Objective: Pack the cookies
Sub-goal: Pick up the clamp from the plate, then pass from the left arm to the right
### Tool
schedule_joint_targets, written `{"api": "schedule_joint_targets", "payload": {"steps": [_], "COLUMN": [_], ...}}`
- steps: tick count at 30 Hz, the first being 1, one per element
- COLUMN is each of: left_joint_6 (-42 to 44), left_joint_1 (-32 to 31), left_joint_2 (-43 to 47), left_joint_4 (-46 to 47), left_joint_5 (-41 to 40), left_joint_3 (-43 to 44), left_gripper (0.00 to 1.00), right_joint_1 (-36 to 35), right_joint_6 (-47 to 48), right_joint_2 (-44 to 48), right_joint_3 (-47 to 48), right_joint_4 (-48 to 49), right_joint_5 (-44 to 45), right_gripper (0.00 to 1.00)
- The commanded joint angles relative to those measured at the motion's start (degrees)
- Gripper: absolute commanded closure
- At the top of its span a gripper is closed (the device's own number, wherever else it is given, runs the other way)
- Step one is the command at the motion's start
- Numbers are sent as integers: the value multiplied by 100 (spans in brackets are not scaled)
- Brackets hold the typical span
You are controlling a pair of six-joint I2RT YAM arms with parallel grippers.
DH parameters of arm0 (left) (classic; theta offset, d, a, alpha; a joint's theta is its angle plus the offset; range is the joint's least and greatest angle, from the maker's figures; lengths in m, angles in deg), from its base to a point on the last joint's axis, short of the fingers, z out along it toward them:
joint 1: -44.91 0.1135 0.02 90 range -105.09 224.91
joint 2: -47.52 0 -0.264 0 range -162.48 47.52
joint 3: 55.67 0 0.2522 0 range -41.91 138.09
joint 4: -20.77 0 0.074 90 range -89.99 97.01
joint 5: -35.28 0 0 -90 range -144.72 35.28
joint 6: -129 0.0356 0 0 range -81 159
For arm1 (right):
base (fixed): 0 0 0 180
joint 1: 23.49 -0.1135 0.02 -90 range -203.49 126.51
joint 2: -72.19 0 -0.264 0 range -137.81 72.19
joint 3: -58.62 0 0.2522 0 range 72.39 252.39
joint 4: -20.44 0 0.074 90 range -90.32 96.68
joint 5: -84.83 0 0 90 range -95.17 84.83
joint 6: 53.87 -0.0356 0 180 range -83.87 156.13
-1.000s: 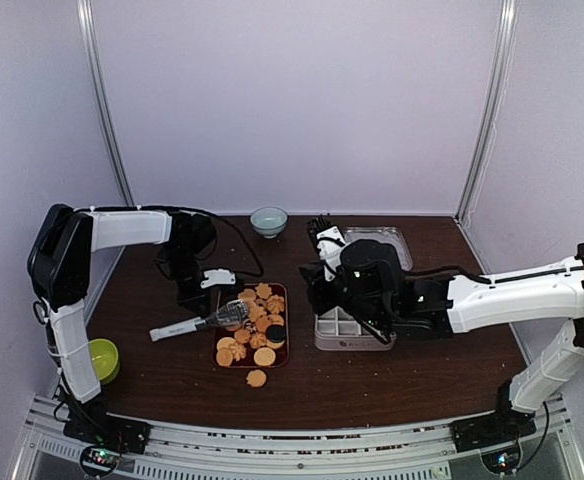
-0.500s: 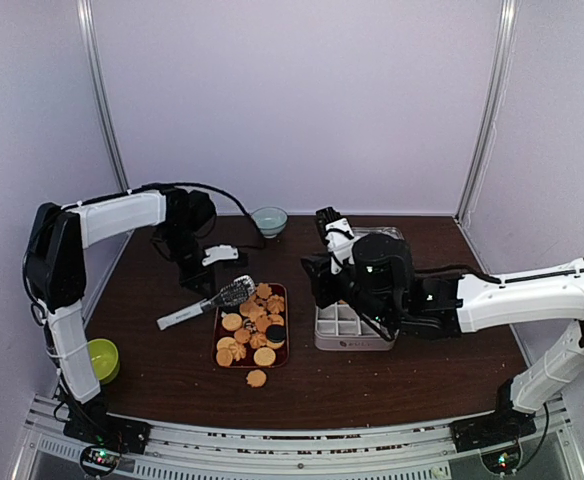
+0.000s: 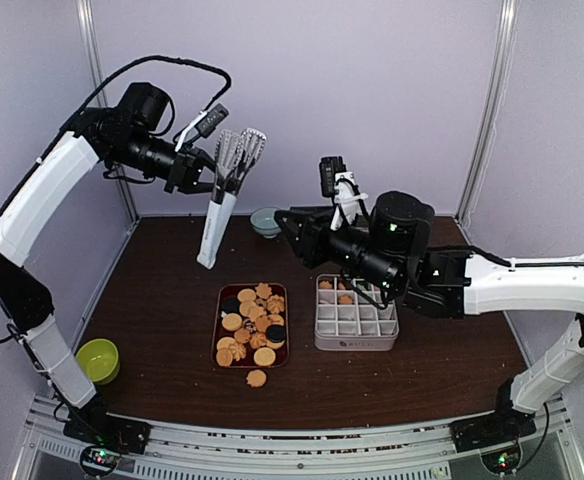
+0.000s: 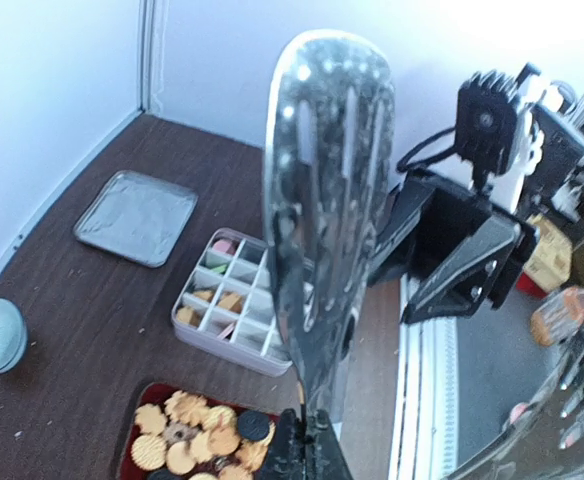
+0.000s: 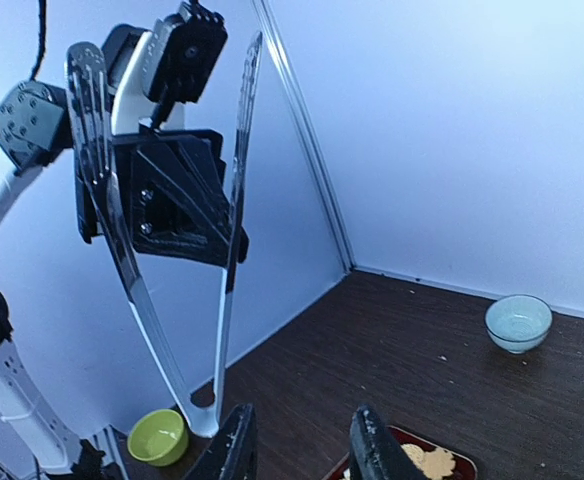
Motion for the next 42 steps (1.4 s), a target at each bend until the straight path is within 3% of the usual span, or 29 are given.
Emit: {"api": "schedule_joint_targets", "payload": {"steps": [1, 5, 7, 16, 29, 32, 35, 42], "left_joint_6": [-1761, -2850, -3055, -3199, -3224, -2536, -1150, 1779], "left_joint_1": [0, -9, -17, -75, -70, -62, -14, 513], "left_joint_2": [381, 798, 874, 938, 1077, 1080, 1117, 1327], "left_joint_4": [1836, 3343, 3650, 3845, 3904, 3169, 1946, -328], "left_joint_5": [1366, 1502, 1507, 1566, 1573, 1292, 832, -519], "left_joint_3": [-862, -1724, -1884, -2058, -2275, -2058, -1754, -1345], "left_gripper": [100, 100, 100, 100, 100, 61, 30, 20], "right_joint_1": [62, 68, 67, 72, 157, 191, 255, 300], "right_joint_6": [-385, -527, -567, -676, -568, -298, 159, 1327], "right_joint_2": [-305, -599, -698, -1087, -1135, -954, -713, -186], "right_joint_3": [312, 632, 748, 1120, 1248, 1242, 1206, 1050], "right_joint_4": [635, 691, 688, 459, 116, -322, -1097, -3127], "right_joint_5": [-869, -1301, -1438, -1732, -1648, -1554, -1471, -889], "right_gripper": [68, 69, 69, 75, 100, 100, 100, 100]}}
